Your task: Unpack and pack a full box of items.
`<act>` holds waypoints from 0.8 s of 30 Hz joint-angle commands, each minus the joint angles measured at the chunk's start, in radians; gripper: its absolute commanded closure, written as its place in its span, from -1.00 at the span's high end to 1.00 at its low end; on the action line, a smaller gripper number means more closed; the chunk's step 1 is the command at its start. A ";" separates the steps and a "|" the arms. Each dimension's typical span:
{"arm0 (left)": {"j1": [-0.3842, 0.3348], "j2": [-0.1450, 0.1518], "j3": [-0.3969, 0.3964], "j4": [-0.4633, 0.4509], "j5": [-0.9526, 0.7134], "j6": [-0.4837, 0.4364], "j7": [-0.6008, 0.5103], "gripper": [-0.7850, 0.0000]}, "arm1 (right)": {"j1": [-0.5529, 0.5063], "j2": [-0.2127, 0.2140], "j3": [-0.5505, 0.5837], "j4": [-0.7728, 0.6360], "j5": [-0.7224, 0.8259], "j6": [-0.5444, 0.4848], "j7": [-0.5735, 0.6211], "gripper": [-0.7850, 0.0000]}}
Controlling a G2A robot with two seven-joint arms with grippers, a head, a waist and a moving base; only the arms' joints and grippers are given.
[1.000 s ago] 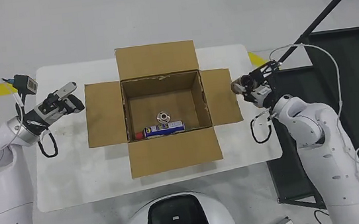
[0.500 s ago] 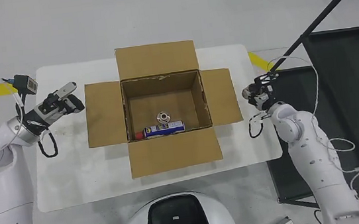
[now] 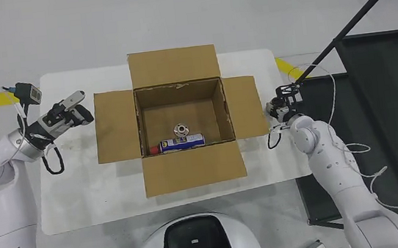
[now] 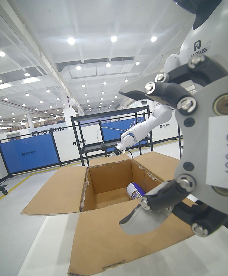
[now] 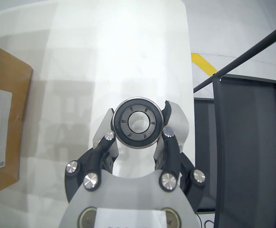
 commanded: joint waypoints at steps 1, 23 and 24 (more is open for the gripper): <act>0.000 0.000 0.000 0.000 0.000 0.000 0.000 1.00 | 0.014 -0.004 -0.009 0.032 0.009 0.012 -0.004 -1.00; 0.000 0.000 0.000 0.000 0.000 0.000 0.000 1.00 | -0.063 0.016 0.092 -0.177 0.030 0.061 -0.062 1.00; 0.000 0.000 0.000 0.000 0.000 0.000 0.000 1.00 | -0.083 0.019 0.103 -0.224 0.031 0.061 -0.056 1.00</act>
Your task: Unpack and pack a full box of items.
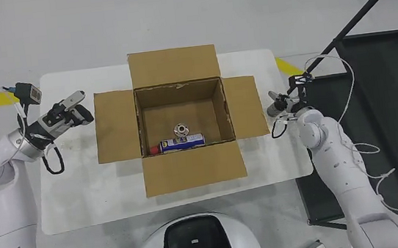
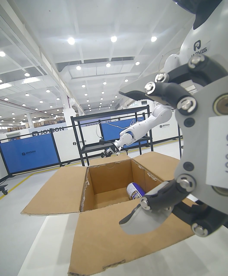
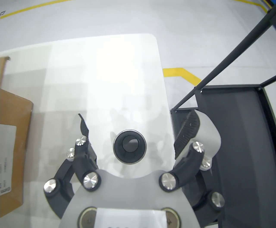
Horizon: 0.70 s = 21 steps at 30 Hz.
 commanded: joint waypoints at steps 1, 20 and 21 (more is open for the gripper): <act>0.000 0.000 0.000 0.000 0.000 0.000 0.000 1.00 | -0.041 0.005 0.022 -0.104 -0.001 -0.003 0.015 1.00; 0.000 0.000 0.000 0.000 0.000 0.000 0.000 1.00 | -0.210 0.024 -0.010 -0.638 0.143 -0.341 0.276 1.00; 0.000 0.000 0.000 0.000 0.000 0.000 0.000 1.00 | -0.210 0.024 -0.010 -0.638 0.143 -0.341 0.276 1.00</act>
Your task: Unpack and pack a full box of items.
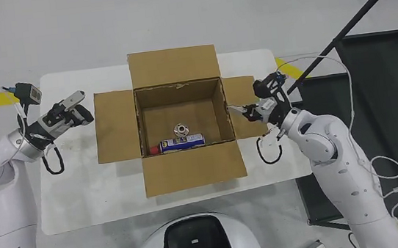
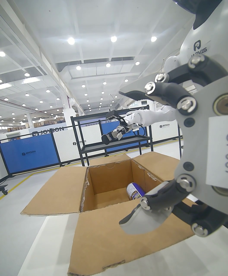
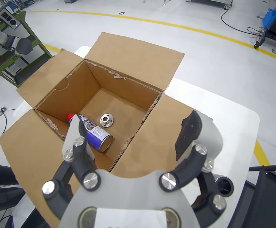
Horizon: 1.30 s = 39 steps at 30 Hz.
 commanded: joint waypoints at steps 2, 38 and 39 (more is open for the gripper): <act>0.000 0.000 0.000 0.000 0.000 0.000 0.000 1.00 | 0.000 0.000 0.001 0.000 0.000 0.001 -0.001 1.00; 0.000 0.000 0.000 0.000 0.000 0.000 0.000 1.00 | 0.569 -0.105 -0.596 0.462 0.149 -0.015 0.356 1.00; 0.000 0.000 0.000 0.000 0.000 0.000 0.000 1.00 | 0.569 -0.105 -0.596 0.462 0.149 -0.015 0.356 1.00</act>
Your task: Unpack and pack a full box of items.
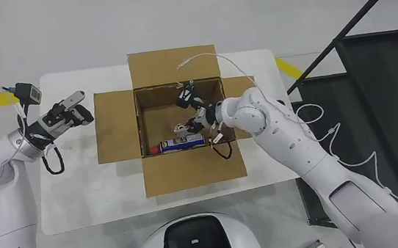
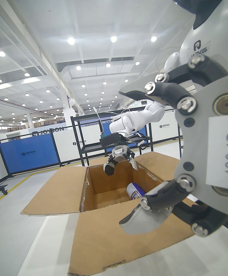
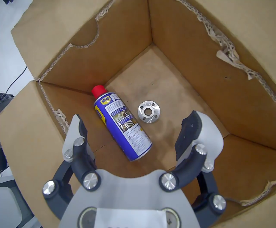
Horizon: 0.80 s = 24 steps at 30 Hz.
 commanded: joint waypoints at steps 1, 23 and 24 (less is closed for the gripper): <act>0.000 0.000 0.000 0.000 0.000 0.000 0.000 1.00 | 0.000 0.000 0.000 0.000 0.000 0.000 0.000 1.00; 0.000 0.000 0.000 0.000 0.000 0.000 0.000 1.00 | 0.192 -0.079 -0.186 0.190 -0.028 -0.089 -0.034 1.00; 0.000 0.000 0.000 0.000 0.000 0.000 0.000 1.00 | 0.212 -0.089 -0.208 0.220 -0.036 -0.098 -0.030 1.00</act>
